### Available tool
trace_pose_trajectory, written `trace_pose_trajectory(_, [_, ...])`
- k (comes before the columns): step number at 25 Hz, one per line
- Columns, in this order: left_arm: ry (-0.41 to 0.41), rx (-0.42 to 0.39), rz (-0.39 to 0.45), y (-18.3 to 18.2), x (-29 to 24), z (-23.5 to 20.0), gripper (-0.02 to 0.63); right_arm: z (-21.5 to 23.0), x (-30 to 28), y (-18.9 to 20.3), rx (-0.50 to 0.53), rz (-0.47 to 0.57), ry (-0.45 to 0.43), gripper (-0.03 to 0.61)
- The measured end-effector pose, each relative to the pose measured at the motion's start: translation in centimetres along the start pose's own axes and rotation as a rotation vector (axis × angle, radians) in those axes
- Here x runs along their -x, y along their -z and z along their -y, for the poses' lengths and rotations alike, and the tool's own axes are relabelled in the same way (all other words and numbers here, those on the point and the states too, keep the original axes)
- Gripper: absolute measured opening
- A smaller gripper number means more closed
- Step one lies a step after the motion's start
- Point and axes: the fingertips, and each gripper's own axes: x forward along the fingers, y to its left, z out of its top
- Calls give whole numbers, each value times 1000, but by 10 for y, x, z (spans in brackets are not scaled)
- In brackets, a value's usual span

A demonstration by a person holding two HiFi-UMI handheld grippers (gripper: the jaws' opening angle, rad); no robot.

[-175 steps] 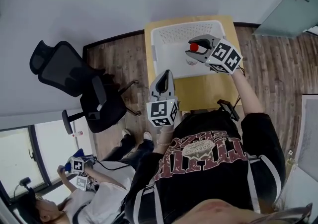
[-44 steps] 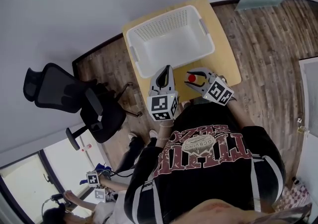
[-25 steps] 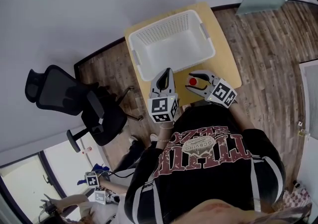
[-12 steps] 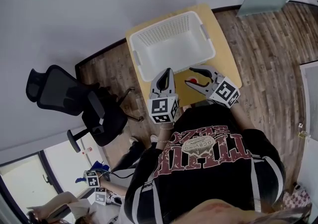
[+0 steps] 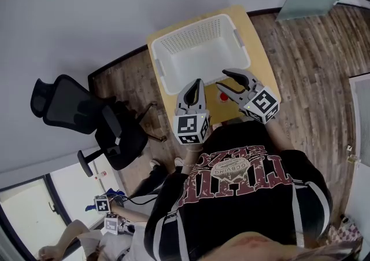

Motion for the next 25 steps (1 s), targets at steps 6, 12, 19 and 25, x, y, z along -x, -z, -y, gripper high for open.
trace_pose_trajectory(6, [10,-2,16,-6,-1,5,31,7,-2,-6,7,11,37,116])
trace_pose_trajectory(12, [21,-7,29,-12,-3,8,31,15,-2,-13,19,27,88,54])
trace_pose_trajectory(19, [48,-7,44,-18,-8,16,31,21,-2,-16,29,26,138,32])
trace_pose_trajectory(25, [70,-18,58,-23,-13,23,31,26,-5,-18,23,20,167,21])
